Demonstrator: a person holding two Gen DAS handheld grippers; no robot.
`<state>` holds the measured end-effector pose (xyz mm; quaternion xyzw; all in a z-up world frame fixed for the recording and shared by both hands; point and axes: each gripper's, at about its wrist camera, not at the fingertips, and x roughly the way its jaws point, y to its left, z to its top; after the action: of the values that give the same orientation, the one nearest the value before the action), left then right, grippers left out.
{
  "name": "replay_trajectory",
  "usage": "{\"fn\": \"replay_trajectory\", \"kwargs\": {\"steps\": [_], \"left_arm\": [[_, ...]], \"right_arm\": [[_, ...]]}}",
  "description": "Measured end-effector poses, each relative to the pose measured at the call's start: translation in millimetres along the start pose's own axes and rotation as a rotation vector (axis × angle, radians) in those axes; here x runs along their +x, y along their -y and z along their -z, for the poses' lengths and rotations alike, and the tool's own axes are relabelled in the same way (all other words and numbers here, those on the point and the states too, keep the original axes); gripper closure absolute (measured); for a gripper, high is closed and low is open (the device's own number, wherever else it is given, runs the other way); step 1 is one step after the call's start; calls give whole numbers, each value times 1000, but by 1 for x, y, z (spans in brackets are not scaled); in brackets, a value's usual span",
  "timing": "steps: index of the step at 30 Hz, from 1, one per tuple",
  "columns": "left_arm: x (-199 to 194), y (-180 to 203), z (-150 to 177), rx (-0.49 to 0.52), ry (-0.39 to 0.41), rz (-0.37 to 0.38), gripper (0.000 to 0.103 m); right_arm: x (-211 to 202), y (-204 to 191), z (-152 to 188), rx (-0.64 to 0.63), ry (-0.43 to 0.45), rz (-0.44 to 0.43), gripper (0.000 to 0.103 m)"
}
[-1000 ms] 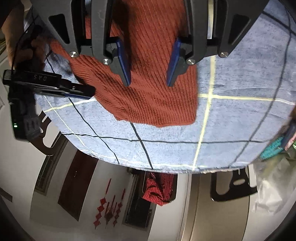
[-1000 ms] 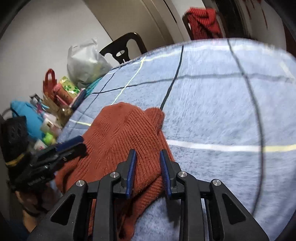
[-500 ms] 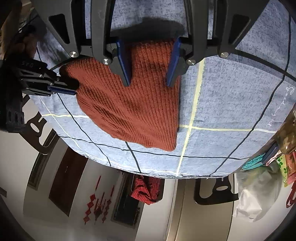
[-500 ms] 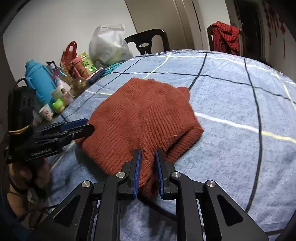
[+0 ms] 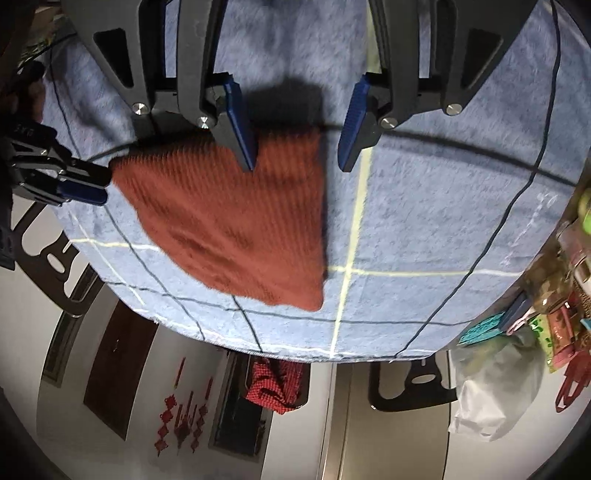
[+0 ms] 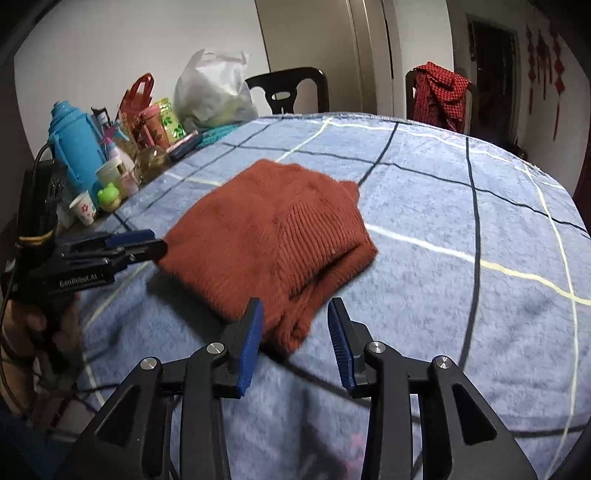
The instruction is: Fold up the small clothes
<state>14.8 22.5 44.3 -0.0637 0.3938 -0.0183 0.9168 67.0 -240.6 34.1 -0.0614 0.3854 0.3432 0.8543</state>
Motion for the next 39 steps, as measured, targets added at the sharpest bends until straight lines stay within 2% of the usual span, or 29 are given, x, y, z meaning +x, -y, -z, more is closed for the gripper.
{"fn": "replay_trajectory", "kwargs": {"steps": [7, 15, 22, 39], "left_arm": [[7, 3, 27, 9, -73, -11, 53], [6, 13, 35, 63, -58, -69, 51], [7, 19, 38, 74, -45, -81, 43], [7, 23, 39, 74, -44, -85, 36]], "right_arm": [[2, -1, 24, -17, -67, 54, 66], [8, -6, 40, -79, -98, 138, 66], [8, -4, 41, -75, -86, 131, 64], [7, -4, 42, -69, -80, 124, 63]]}}
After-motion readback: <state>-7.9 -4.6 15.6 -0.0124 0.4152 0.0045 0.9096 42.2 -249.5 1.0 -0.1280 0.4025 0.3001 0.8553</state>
